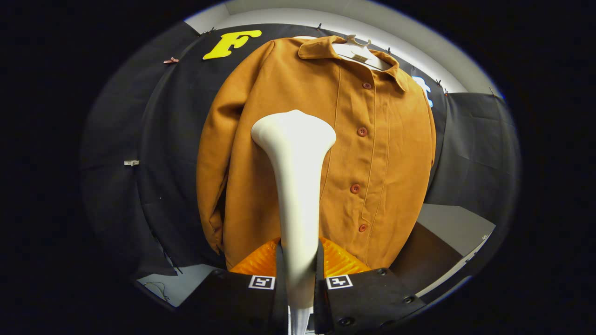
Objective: Iron the clothes twice with a garment steamer, once on the left side and once on the right side.
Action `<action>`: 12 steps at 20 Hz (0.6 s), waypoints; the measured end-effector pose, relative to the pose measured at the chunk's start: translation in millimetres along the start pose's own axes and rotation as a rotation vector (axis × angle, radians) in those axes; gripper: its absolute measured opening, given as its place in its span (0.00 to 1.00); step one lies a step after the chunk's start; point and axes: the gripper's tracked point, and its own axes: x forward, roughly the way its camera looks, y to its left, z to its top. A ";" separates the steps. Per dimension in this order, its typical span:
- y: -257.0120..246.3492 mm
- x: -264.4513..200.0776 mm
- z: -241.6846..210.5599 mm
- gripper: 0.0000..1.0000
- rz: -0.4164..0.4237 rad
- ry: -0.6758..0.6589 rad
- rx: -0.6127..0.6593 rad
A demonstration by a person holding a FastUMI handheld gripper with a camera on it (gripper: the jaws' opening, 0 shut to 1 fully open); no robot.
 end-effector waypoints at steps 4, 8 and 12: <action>-0.8 1.0 -30.4 0.25 -0.008 0.043 -0.003; -1.3 3.0 -72.2 0.25 -0.009 0.111 0.000; -3.1 5.8 -111.7 0.25 -0.005 0.180 -0.004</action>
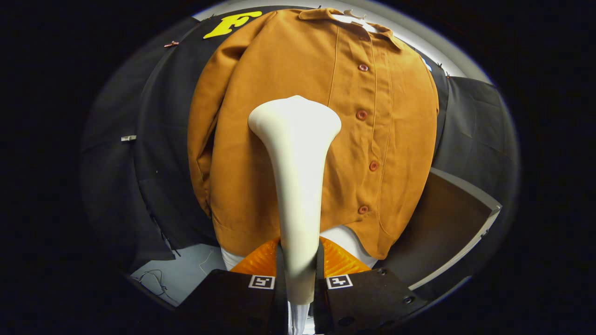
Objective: Iron the clothes twice with a garment steamer, once on the left side and once on the right side.
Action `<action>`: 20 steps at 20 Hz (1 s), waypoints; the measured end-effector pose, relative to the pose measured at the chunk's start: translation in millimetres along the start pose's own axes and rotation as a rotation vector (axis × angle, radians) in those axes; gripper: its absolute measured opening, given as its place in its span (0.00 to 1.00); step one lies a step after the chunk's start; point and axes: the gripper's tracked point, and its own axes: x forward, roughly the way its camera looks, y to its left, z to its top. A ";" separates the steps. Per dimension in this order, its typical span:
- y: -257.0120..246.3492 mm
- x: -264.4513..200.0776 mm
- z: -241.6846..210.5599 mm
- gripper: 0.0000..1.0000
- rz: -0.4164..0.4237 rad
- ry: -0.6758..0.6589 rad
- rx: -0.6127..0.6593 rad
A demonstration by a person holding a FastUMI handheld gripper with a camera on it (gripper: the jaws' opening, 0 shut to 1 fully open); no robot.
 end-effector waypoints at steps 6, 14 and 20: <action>2.9 -1.8 -48.9 0.25 0.026 0.097 -0.002; -10.4 -46.5 -30.6 0.25 0.049 0.060 0.046; -32.6 -85.5 16.3 0.25 0.043 -0.017 0.081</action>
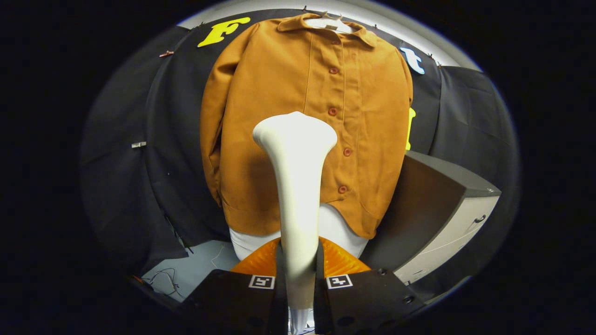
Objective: Iron the clothes twice with a garment steamer, once on the left side and once on the right side.
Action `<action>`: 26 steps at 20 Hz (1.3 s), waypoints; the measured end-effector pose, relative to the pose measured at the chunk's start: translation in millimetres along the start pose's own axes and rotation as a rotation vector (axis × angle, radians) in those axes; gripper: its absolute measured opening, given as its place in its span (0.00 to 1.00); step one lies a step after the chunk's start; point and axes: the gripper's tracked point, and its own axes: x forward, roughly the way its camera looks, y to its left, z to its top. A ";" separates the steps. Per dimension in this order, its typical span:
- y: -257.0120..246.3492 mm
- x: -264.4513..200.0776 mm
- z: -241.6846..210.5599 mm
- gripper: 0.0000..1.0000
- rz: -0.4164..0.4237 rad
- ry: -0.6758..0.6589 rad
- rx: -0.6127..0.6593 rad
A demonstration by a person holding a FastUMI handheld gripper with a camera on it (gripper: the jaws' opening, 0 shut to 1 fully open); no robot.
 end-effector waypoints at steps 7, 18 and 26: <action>-31.3 -57.5 77.7 0.25 0.001 -0.122 0.050; -84.6 -153.4 168.6 0.25 0.012 -0.217 0.086; -117.9 -215.7 226.0 0.25 -0.020 -0.284 0.119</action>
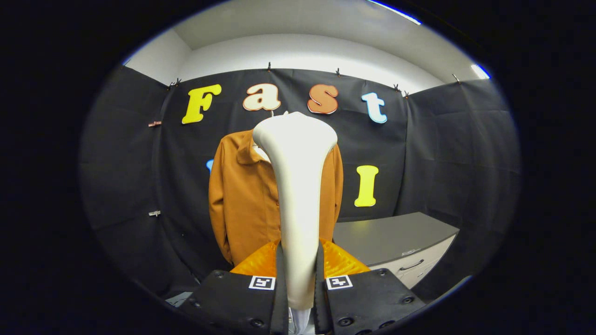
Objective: Iron the clothes twice with a garment steamer, once on the left side and once on the right side.
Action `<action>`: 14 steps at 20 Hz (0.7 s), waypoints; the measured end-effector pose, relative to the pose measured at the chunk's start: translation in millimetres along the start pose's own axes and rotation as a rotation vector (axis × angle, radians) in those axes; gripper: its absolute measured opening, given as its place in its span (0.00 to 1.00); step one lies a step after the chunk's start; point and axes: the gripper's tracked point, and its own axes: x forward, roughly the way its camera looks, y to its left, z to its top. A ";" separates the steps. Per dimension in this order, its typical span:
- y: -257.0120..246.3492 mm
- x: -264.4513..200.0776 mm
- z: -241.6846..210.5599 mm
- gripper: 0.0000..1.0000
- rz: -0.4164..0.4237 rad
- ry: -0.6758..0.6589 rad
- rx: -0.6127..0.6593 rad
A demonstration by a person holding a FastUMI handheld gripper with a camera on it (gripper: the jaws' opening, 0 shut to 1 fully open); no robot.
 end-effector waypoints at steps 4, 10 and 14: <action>-11.1 -8.1 16.4 0.25 0.005 -0.004 0.017; -28.3 -23.6 35.8 0.25 -0.003 -0.029 0.026; -33.7 -30.1 42.6 0.25 -0.002 -0.038 0.034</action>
